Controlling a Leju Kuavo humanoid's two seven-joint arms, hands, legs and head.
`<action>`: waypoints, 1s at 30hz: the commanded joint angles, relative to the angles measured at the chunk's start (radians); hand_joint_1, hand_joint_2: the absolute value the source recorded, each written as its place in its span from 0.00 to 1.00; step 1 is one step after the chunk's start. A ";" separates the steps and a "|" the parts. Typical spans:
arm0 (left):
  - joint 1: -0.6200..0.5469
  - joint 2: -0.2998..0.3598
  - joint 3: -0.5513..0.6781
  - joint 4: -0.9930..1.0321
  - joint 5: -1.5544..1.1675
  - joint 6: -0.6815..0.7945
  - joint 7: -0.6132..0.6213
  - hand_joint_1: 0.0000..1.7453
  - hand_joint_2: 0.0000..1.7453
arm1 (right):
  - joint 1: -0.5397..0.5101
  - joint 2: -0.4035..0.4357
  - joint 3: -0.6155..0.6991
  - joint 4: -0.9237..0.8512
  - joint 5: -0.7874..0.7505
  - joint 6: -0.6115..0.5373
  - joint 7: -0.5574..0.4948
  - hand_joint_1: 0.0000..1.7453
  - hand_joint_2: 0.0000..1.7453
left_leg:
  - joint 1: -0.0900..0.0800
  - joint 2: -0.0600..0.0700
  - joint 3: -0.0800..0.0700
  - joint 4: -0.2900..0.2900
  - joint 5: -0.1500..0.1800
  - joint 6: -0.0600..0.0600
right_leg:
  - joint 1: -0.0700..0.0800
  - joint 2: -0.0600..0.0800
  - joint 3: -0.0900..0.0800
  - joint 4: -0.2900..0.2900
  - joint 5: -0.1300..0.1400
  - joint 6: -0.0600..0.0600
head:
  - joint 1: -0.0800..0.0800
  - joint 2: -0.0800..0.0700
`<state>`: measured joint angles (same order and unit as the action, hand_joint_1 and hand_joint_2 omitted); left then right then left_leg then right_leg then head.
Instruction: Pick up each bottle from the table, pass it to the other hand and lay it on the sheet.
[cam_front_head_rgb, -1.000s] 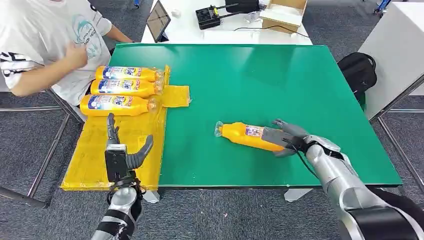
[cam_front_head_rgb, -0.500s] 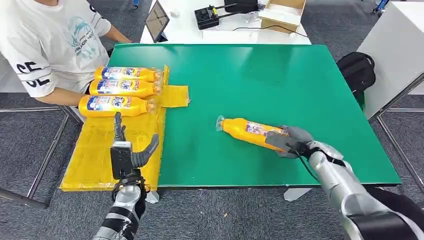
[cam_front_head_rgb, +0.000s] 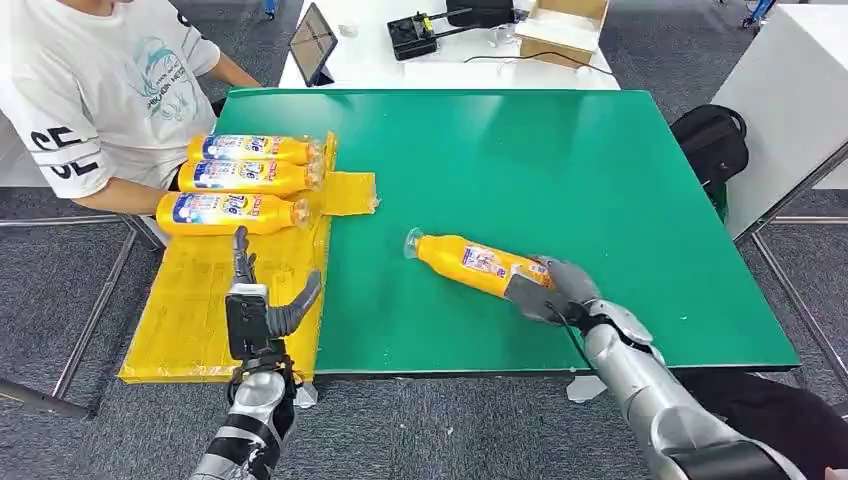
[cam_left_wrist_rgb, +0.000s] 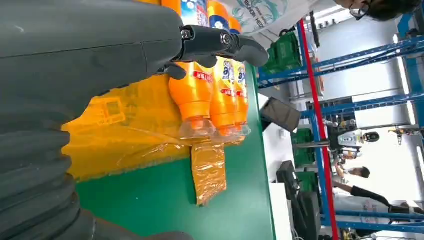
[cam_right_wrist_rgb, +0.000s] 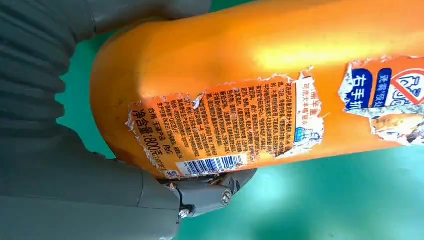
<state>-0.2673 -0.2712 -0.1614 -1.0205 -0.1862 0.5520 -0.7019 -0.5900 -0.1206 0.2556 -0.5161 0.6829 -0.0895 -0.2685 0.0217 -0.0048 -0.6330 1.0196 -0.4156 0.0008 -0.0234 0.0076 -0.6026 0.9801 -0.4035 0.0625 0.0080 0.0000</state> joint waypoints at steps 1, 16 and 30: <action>0.002 0.003 -0.005 0.039 -0.002 -0.039 0.004 0.00 1.00 | 0.178 0.152 -0.144 -0.312 -0.078 -0.211 -0.117 1.00 1.00 | 0.001 0.002 0.006 -0.002 -0.002 0.000 | 0.001 0.001 0.005 -0.001 -0.001 -0.004 | 0.000 0.000; -0.015 -0.043 -0.004 0.085 0.042 -0.167 0.004 0.00 1.00 | 0.399 0.302 -0.340 -0.863 -0.227 -0.465 -0.280 1.00 1.00 | -0.001 -0.004 -0.003 -0.001 -0.002 0.001 | -0.001 -0.003 -0.001 0.000 -0.003 -0.003 | 0.000 0.000; 0.002 -0.078 -0.015 0.057 0.180 -0.649 0.026 0.00 1.00 | 0.453 0.360 -0.235 -0.665 -0.171 -0.255 -0.429 1.00 1.00 | 0.001 -0.002 -0.002 -0.002 -0.002 0.001 | 0.001 -0.001 0.000 -0.002 -0.002 -0.003 | 0.000 0.000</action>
<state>-0.2485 -0.3292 -0.1587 -0.9918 -0.0553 0.0410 -0.6958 -0.1583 0.1808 -0.0572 -1.3409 0.4848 -0.4064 -0.6358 0.0213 -0.0083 -0.6409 1.0194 -0.4158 0.0008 -0.0239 0.0065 -0.6091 0.9802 -0.4042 0.0626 0.0080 0.0000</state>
